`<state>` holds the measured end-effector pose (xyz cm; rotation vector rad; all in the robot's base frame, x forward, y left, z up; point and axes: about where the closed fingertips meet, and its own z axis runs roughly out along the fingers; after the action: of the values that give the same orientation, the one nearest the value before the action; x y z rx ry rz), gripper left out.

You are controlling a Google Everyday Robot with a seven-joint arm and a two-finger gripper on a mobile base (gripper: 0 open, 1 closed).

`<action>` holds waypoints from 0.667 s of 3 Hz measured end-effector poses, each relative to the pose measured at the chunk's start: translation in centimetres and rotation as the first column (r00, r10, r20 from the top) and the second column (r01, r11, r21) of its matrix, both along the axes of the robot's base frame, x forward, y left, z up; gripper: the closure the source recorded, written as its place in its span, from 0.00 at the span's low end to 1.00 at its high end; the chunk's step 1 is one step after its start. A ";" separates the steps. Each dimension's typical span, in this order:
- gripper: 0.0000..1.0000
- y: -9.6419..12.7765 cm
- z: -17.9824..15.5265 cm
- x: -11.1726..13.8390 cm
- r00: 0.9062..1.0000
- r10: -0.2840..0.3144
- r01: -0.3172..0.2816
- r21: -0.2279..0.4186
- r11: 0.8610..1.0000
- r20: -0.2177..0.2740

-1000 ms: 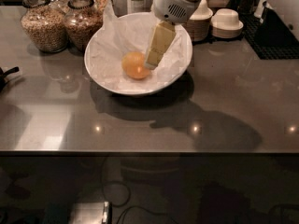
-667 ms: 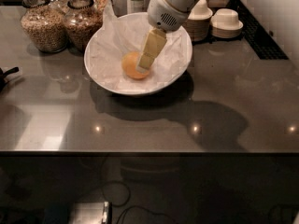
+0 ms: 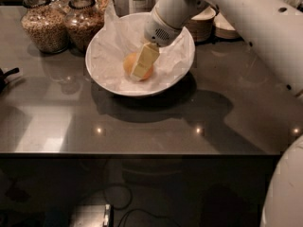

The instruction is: Pick orange from white bowl

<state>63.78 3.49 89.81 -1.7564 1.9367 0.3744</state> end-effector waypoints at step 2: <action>0.62 2.8 -4.0 0.5 0.999 0.003 -0.004 -0.021 1.000 -0.040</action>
Offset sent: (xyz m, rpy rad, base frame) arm 0.0111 0.0413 -0.0585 -0.0394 0.0400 -0.0026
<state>64.30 6.31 85.84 -1.7790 1.9719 0.3944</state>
